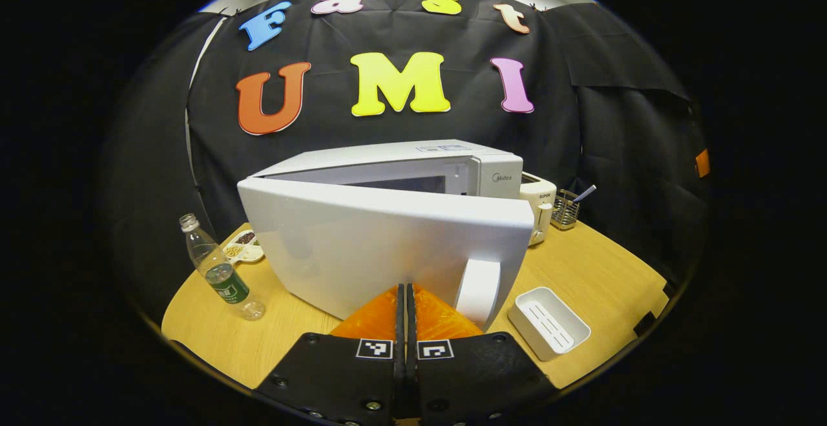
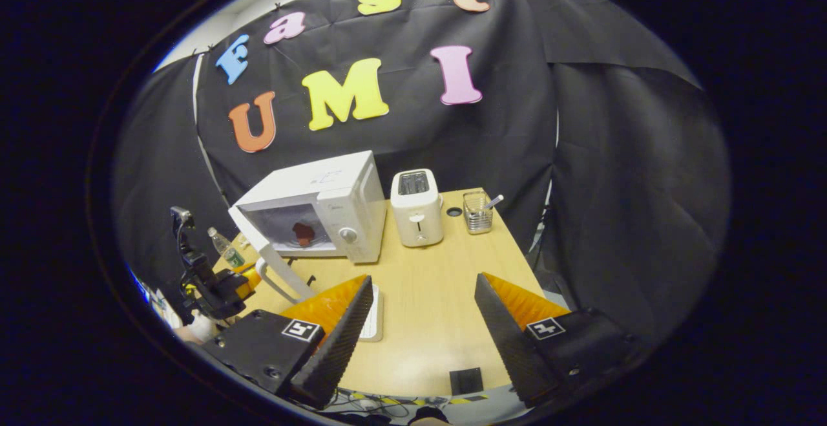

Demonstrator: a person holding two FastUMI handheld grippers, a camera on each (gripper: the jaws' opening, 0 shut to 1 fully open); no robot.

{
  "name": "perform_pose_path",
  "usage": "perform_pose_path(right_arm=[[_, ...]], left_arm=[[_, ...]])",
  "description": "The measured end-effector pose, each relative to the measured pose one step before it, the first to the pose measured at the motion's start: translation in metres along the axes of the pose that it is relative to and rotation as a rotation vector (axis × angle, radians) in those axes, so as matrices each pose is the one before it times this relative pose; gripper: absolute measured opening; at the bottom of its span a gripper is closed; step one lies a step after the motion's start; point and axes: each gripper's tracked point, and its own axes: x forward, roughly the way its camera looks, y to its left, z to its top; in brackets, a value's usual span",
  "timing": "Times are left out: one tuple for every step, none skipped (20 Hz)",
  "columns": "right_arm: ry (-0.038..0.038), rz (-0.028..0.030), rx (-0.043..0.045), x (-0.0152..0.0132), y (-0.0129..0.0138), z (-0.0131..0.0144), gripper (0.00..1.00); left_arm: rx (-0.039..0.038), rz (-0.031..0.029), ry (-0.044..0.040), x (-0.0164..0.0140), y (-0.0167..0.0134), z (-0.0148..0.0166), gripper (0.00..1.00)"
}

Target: Open the microwave oven with the left hand, put the food in, and close the microwave oven.

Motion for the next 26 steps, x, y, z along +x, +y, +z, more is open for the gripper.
perform_pose_path(right_arm=[[0.00178, 0.00905, 0.00080, 0.00679, -0.00496, 0.00336, 1.00], [0.00508, 0.01258, 0.00227, 0.00698, -0.00377, 0.00334, 1.00], [0.01123, 0.01560, -0.00076, 0.00988, -0.00223, 0.00037, 1.00], [0.00842, 0.00761, -0.00048, 0.00625, -0.00227, 0.00046, 0.91], [0.00154, 0.01047, 0.00100, 0.00392, -0.00341, 0.00384, 1.00], [-0.00032, 0.00707, -0.00223, 0.00469, -0.00203, 0.00348, 0.91], [-0.00298, 0.00635, -0.00430, 0.00333, -0.00205, 0.00373, 0.91], [-0.00090, 0.00677, -0.00535, 0.00252, -0.00130, 0.00350, 1.00], [-0.00201, 0.00515, -0.00449, 0.00345, -0.00206, 0.00299, 1.00], [0.00127, -0.00128, -0.00566, 0.00277, -0.00318, 0.00094, 1.00], [0.00144, -0.00291, -0.00343, 0.00204, -0.00475, 0.00124, 1.00], [0.00588, -0.00087, 0.00018, 0.00197, -0.00332, 0.00045, 1.00], [0.00193, 0.00034, 0.00251, 0.00188, -0.00293, 0.00019, 1.00], [0.00432, -0.00321, 0.00068, 0.00184, -0.00339, 0.00045, 1.00], [0.00374, -0.00332, 0.00038, 0.00159, -0.00321, -0.00042, 1.00], [0.00150, -0.00004, 0.00271, 0.00262, -0.00217, 0.00226, 1.00], [0.00768, 0.00073, -0.00047, 0.00161, -0.00187, -0.00048, 1.00], [0.00350, 0.00048, -0.00018, 0.00130, -0.00094, 0.00089, 1.00], [0.00525, 0.00281, -0.00126, 0.00208, 0.00041, 0.00100, 1.00], [-0.00023, 0.00558, -0.00286, 0.00136, 0.00125, 0.00229, 1.00], [-0.00075, 0.00207, -0.00358, 0.00055, 0.00063, 0.00156, 0.91], [-0.00120, 0.00447, -0.00257, -0.00061, 0.00124, 0.00189, 0.91], [-0.00334, 0.00441, -0.00163, -0.00040, 0.00037, 0.00096, 0.91], [-0.00399, 0.00039, 0.00092, -0.00191, 0.00036, 0.00132, 0.91], [-0.00202, 0.00392, 0.00357, -0.00026, 0.00031, -0.00025, 1.00], [0.00323, 0.00384, 0.00286, -0.00073, 0.00130, -0.00074, 1.00]], left_arm=[[-0.00172, 0.00709, -0.00014, 0.00890, -0.00564, 0.00097, 0.00], [-0.00079, 0.00684, 0.00202, 0.00846, -0.00432, 0.00071, 0.00], [0.00142, 0.00594, 0.00349, 0.00978, -0.00543, 0.00086, 0.00], [0.00036, 0.00629, 0.00064, 0.00875, -0.00388, 0.00273, 0.00], [-0.00330, 0.00556, -0.00190, 0.00909, -0.00293, 0.00324, 0.00], [-0.00465, 0.00365, -0.00411, 0.00878, -0.00306, 0.00354, 0.00], [-0.00473, 0.00490, -0.00048, 0.00853, -0.00252, 0.00162, 0.00], [-0.00488, 0.00488, -0.00397, 0.00823, -0.00230, 0.00386, 0.00], [-0.00467, 0.00157, -0.00273, 0.00816, -0.00370, 0.00314, 0.00], [-0.00426, 0.00020, -0.00500, 0.00731, -0.00285, 0.00332, 0.00], [-0.00227, 0.00078, -0.00218, 0.00571, -0.00339, 0.00101, 0.00], [-0.00053, 0.00086, 0.00100, 0.00615, -0.00239, 0.00163, 0.00], [0.00194, 0.00036, -0.00037, 0.00664, -0.00195, 0.00171, 0.00], [0.00280, 0.01010, -0.00245, 0.00557, 0.00069, 0.00234, 0.00], [0.00271, 0.01591, 0.00537, 0.00427, 0.00439, -0.00087, 0.00], [-0.00950, -0.00345, -0.00175, -0.00061, 0.00044, 0.00108, 0.00], [-0.00271, -0.00140, -0.00167, 0.00298, -0.00275, -0.00182, 0.00], [0.00529, -0.00005, 0.00079, 0.00079, -0.00107, 0.00023, 0.10], [0.00623, 0.00263, -0.00149, 0.00168, -0.00011, 0.00086, 0.00], [0.00862, 0.00356, 0.00180, 0.00207, 0.00006, -0.00045, 0.00], [0.00710, -0.00076, -0.00497, 0.00430, 0.00000, 0.00252, 0.00], [-0.01141, 0.01224, 0.02818, 0.00176, 0.00026, -0.00213, 0.00], [-0.01422, 0.01646, 0.00238, 0.00159, 0.00032, -0.00329, 0.00], [0.00811, 0.00140, 0.00380, 0.00164, 0.00110, -0.00148, 0.00], [-0.00570, 0.00124, 0.00971, -0.00120, -0.00145, -0.00129, 0.00], [-0.00699, 0.01122, 0.01427, -0.00145, 0.00132, -0.00235, 0.00]])
